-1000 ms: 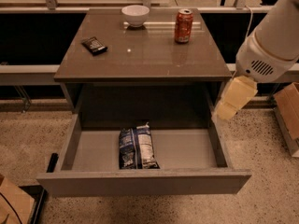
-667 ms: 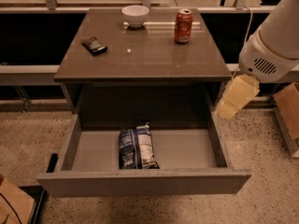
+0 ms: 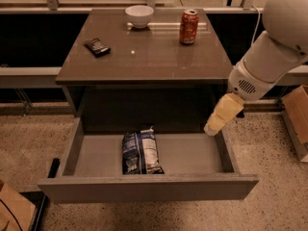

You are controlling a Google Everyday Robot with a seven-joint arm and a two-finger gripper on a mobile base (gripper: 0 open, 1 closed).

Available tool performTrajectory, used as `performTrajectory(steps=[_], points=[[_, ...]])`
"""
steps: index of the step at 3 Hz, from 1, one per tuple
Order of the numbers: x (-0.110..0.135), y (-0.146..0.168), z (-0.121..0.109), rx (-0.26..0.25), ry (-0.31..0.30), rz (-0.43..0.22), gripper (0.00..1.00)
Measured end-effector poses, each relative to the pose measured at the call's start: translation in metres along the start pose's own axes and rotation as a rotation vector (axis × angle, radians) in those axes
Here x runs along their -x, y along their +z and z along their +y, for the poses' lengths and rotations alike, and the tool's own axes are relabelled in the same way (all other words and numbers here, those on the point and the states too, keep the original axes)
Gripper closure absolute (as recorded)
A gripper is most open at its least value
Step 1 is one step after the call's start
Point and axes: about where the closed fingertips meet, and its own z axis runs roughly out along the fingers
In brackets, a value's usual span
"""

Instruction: Pick blue chip bag from top drawer and place on counter

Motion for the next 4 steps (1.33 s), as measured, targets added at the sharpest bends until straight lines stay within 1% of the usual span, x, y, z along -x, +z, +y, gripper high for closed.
performTrajectory(steps=[1,2,3,4], points=[[0.009,0.047,-0.005,0.057,0.104,-0.01,0.0],[0.01,0.051,-0.005,0.063,0.126,-0.012,0.0],[0.026,0.072,0.01,0.138,0.158,-0.055,0.0],[0.054,0.106,0.031,0.201,0.166,-0.046,0.0]])
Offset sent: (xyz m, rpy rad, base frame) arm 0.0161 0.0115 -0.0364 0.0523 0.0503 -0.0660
